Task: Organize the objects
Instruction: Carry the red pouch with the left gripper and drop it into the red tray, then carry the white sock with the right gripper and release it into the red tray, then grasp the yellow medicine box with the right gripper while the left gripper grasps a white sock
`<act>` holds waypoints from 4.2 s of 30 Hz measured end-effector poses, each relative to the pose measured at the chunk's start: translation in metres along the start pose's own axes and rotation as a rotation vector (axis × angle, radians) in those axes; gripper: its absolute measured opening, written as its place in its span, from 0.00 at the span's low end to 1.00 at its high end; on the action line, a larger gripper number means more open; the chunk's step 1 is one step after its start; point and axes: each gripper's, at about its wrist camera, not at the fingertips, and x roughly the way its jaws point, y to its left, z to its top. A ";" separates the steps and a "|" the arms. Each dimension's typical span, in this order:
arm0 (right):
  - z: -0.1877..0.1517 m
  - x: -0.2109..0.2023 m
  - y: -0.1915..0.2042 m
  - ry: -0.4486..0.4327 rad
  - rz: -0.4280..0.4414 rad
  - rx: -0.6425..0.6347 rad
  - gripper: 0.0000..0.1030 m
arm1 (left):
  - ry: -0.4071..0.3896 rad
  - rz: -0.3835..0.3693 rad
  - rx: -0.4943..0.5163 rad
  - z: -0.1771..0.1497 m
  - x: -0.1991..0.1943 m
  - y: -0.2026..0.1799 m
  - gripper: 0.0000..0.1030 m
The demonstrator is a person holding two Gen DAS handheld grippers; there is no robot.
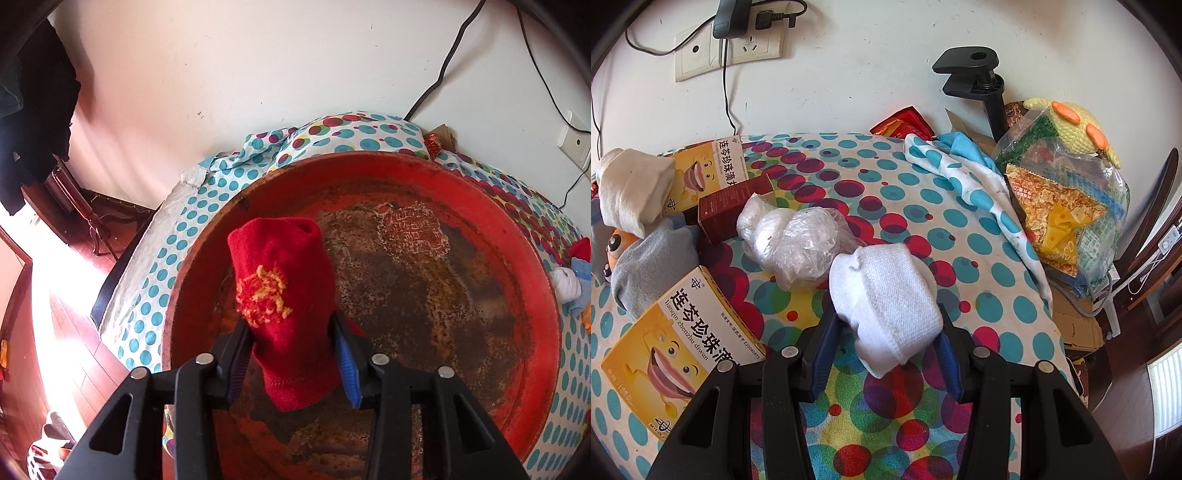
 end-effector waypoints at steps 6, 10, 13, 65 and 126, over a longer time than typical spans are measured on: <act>0.000 0.000 0.002 -0.001 0.000 -0.001 0.44 | -0.026 -0.048 0.029 -0.009 -0.010 -0.001 0.61; 0.000 0.001 -0.002 -0.008 0.008 0.000 0.43 | -0.079 -0.059 0.008 -0.023 -0.027 0.002 0.61; 0.000 0.002 -0.010 -0.027 0.027 0.013 0.40 | -0.148 -0.047 0.025 -0.041 -0.047 -0.001 0.61; -0.004 -0.122 0.383 -0.007 0.486 -0.526 0.41 | -0.169 -0.132 -0.021 -0.062 -0.078 0.066 0.61; 0.008 -0.008 0.046 0.013 0.221 0.130 0.47 | -0.029 -0.265 0.693 0.000 -0.029 -0.302 0.61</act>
